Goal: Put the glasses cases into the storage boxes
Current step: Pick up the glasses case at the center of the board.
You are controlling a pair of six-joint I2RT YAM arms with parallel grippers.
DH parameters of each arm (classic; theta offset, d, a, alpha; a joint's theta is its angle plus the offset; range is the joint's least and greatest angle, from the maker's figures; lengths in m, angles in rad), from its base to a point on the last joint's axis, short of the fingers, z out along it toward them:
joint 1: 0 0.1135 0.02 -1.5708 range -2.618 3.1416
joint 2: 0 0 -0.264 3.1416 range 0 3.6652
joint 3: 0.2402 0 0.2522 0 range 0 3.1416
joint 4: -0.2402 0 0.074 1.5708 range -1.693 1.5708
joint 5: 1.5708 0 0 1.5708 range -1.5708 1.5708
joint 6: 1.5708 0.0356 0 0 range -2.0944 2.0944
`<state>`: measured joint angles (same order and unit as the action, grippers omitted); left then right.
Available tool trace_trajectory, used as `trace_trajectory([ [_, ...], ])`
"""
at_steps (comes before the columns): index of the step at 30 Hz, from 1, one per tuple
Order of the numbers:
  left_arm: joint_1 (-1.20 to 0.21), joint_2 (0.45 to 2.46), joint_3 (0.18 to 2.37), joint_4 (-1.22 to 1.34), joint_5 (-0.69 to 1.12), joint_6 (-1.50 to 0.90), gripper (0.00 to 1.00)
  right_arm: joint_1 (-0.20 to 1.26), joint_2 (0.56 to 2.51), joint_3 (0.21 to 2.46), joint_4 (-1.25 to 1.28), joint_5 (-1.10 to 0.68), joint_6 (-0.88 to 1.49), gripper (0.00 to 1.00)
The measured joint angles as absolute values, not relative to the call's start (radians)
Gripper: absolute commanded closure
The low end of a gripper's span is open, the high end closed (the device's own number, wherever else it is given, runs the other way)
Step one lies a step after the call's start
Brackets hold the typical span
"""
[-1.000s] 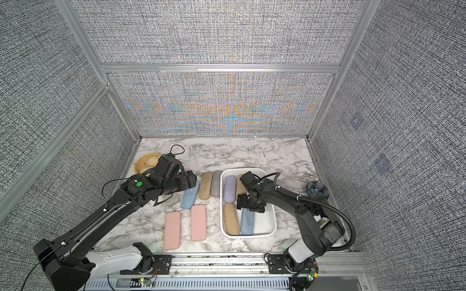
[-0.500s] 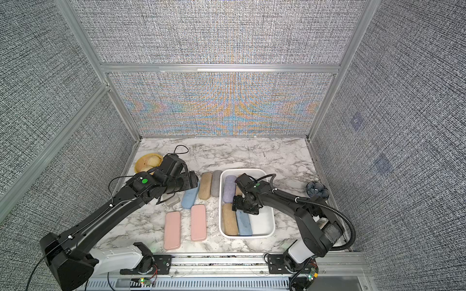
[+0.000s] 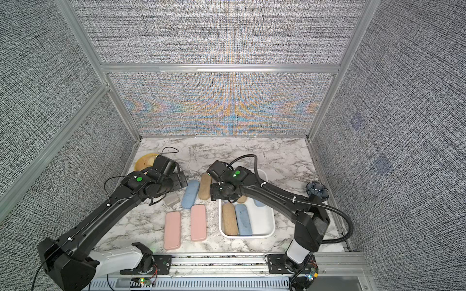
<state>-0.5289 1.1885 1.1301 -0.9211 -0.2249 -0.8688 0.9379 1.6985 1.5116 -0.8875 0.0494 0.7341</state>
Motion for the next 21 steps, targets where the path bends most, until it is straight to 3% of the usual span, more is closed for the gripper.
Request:
trace_trajectory([
  [3,-0.474,1.149,1.071,-0.913,-0.212,-0.873,0.02,0.972,1.802,1.633,-0.915,0.061,0.731,0.24],
  [10,-0.344,1.085,0.942,-0.888,-0.129,-0.891,0.06,0.998,2.067,1.923,-1.002,0.103,0.739,0.42],
  [16,-0.303,1.067,0.904,-0.877,-0.087,-0.891,0.08,0.983,2.290,2.213,-1.129,0.160,0.739,0.46],
  [21,-0.292,1.071,0.895,-0.869,-0.076,-0.873,0.09,0.961,2.385,2.296,-1.196,0.177,0.739,0.46],
])
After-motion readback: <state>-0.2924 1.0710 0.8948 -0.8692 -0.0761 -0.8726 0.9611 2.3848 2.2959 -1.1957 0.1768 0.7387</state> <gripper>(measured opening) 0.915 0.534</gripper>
